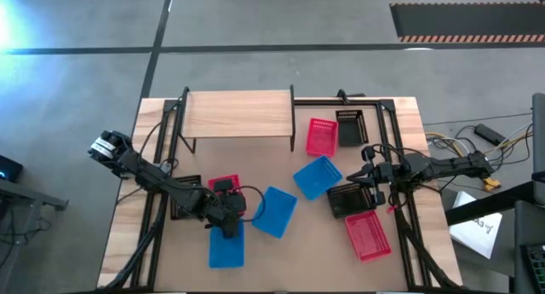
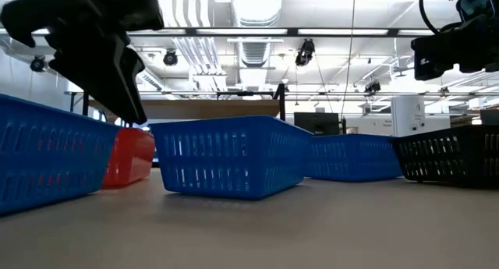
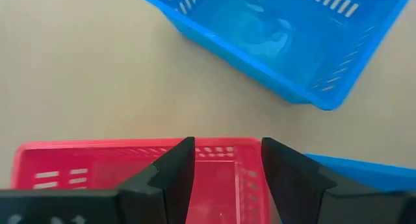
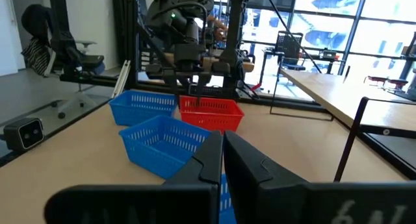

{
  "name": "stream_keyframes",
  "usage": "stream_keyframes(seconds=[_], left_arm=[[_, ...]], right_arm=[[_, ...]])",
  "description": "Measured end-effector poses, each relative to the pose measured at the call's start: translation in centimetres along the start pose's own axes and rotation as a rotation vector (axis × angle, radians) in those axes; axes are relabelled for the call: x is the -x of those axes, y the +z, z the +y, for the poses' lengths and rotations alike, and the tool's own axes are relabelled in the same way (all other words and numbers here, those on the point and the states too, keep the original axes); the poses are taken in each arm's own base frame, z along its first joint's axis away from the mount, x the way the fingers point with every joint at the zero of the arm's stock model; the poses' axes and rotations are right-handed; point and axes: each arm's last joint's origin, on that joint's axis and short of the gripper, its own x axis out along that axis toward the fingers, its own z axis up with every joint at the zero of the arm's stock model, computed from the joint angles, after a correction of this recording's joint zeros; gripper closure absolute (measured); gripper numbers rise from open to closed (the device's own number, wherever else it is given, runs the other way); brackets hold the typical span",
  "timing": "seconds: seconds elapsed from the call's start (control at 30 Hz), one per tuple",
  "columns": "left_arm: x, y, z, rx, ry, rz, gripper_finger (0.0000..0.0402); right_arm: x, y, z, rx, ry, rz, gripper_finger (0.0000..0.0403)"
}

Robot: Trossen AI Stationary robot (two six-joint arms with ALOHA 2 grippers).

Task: Stack baskets on shelf by color
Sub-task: Put the left red bin on the shelf

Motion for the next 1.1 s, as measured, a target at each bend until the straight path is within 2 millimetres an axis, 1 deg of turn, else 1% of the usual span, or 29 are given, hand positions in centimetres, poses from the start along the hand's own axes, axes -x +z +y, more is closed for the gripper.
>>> stream_keyframes(seconds=[0.13, 0.23, 0.4, 0.53, 0.7, 0.87, 0.97, 1.1], left_arm=[[-0.2, -0.7, 0.5, -0.031, 0.051, 0.068, 0.0240], [-0.1, -0.7, 0.6, -0.034, 0.056, 0.072, 0.0240], [1.1, 0.7, -0.1, -0.011, 0.014, 0.010, 0.0240], [1.0, 1.1, -0.6, 0.018, -0.028, -0.053, 0.0240], [-0.7, -0.2, -0.6, 0.019, -0.004, -0.003, 0.0240], [-1.7, -0.7, -0.7, 0.007, 0.025, 0.037, 0.0240], [-1.7, -1.1, -0.5, 0.000, 0.056, 0.084, 0.0240], [-1.3, -1.5, 0.0, -0.026, 0.094, 0.138, 0.0240]], right_arm=[[0.0, 0.0, 0.0, 0.000, 0.000, 0.000, 0.0394], [0.0, 0.0, 0.0, 0.000, 0.000, 0.000, 0.0394], [0.0, 0.0, 0.0, 0.000, 0.000, 0.000, 0.0394], [0.0, 0.0, 0.0, 0.000, 0.000, 0.000, 0.0394], [0.0, 0.0, 0.0, 0.000, 0.000, 0.000, 0.0394], [0.0, 0.0, 0.0, 0.000, 0.000, 0.000, 0.0394], [0.0, 0.0, 0.0, 0.000, 0.000, 0.000, 0.0394], [0.0, 0.0, 0.0, 0.000, 0.000, 0.000, 0.0394]])
